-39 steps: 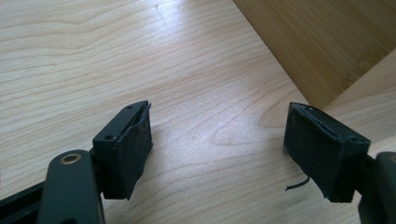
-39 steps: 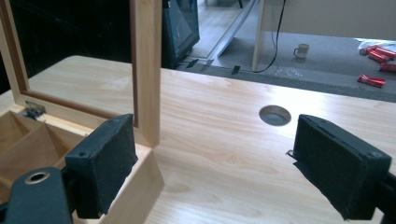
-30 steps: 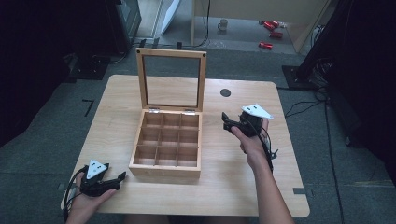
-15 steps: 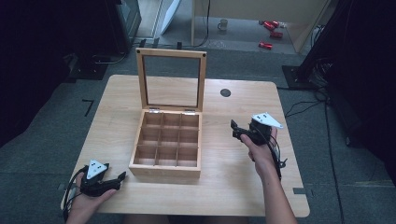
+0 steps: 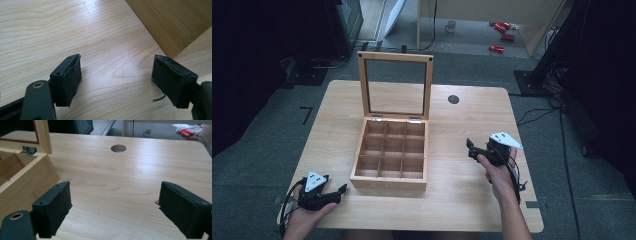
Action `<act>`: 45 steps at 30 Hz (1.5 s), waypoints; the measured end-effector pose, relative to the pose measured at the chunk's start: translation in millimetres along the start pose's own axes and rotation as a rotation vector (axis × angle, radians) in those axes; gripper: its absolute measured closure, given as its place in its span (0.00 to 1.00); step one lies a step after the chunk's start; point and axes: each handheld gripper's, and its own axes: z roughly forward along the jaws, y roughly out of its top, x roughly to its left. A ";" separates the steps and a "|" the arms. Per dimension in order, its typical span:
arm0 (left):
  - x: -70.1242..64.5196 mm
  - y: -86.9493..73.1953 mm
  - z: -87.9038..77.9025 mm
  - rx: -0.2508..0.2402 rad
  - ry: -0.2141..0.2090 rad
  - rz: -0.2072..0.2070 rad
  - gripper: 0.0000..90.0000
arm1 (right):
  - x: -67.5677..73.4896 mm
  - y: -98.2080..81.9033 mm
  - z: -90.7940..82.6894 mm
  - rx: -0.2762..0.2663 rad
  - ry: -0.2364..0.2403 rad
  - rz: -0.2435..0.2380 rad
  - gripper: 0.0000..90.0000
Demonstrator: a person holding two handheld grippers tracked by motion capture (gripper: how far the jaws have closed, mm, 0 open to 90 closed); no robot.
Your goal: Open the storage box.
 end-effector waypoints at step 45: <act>0.1 0.0 -0.2 0.000 0.001 0.001 0.27 | -51.8 -88.1 -52.2 0.140 -0.076 0.048 0.09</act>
